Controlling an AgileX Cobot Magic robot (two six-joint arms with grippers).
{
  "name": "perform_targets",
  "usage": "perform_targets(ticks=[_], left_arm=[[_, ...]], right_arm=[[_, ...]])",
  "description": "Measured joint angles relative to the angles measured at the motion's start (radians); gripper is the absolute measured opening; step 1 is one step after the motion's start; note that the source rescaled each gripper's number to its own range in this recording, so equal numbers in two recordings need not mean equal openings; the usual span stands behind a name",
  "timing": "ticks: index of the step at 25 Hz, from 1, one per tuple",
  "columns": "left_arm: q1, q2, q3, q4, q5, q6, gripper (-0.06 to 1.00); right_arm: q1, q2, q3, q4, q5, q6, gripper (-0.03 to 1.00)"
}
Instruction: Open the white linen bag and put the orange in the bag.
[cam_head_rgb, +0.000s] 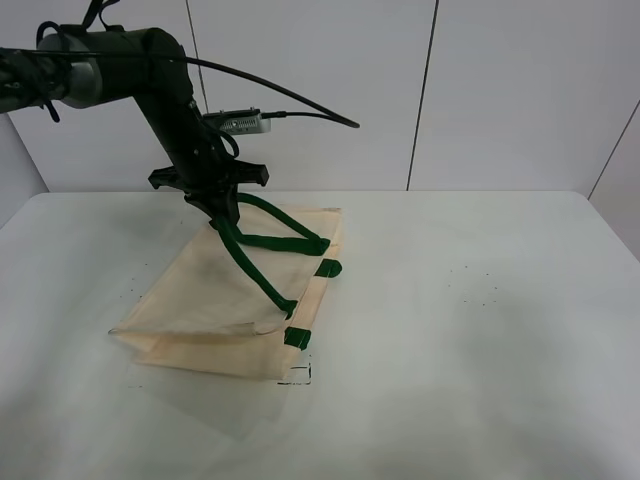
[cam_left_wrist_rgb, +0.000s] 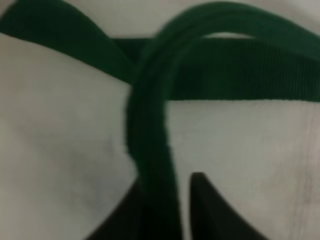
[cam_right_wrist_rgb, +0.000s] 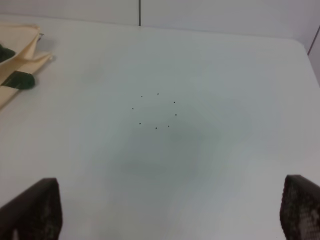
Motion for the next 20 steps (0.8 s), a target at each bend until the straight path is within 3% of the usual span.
perform_targets(ticks=[2, 5, 9, 15, 20], left_arm=[[0.000, 0.000, 0.007, -0.009, -0.012, 0.003, 0.53], [0.000, 0.000, 0.010, -0.008, -0.014, 0.004, 0.80], [0.000, 0.000, 0.010, 0.044, -0.006, 0.005, 0.88], [0.000, -0.021, 0.010, 0.159, 0.030, -0.009, 0.89], [0.018, -0.059, 0.010, 0.174, 0.033, -0.012, 0.89]], right_arm=[[0.000, 0.000, 0.000, 0.000, 0.000, 0.000, 1.00], [0.000, 0.000, 0.000, 0.000, 0.000, 0.000, 1.00], [0.000, 0.000, 0.000, 0.000, 0.000, 0.000, 1.00], [0.000, 0.000, 0.000, 0.000, 0.000, 0.000, 1.00], [0.000, 0.000, 0.000, 0.000, 0.000, 0.000, 1.00]])
